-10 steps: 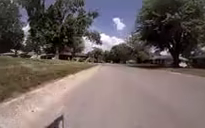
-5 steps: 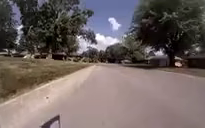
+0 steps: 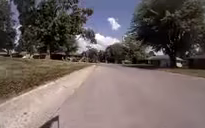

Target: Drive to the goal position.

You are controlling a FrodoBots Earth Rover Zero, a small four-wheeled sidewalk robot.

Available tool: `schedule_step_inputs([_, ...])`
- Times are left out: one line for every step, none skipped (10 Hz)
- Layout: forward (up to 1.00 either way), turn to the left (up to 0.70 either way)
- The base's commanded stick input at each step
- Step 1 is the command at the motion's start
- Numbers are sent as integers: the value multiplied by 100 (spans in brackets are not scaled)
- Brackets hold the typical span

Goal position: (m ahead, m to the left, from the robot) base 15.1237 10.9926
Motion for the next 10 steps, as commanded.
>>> schedule_step_inputs([100, 0])
schedule_step_inputs([100, 0])
schedule_step_inputs([100, 0])
schedule_step_inputs([100, 0])
schedule_step_inputs([100, 0])
schedule_step_inputs([100, 0])
schedule_step_inputs([100, 0])
schedule_step_inputs([100, 0])
schedule_step_inputs([100, 0])
schedule_step_inputs([100, 0])
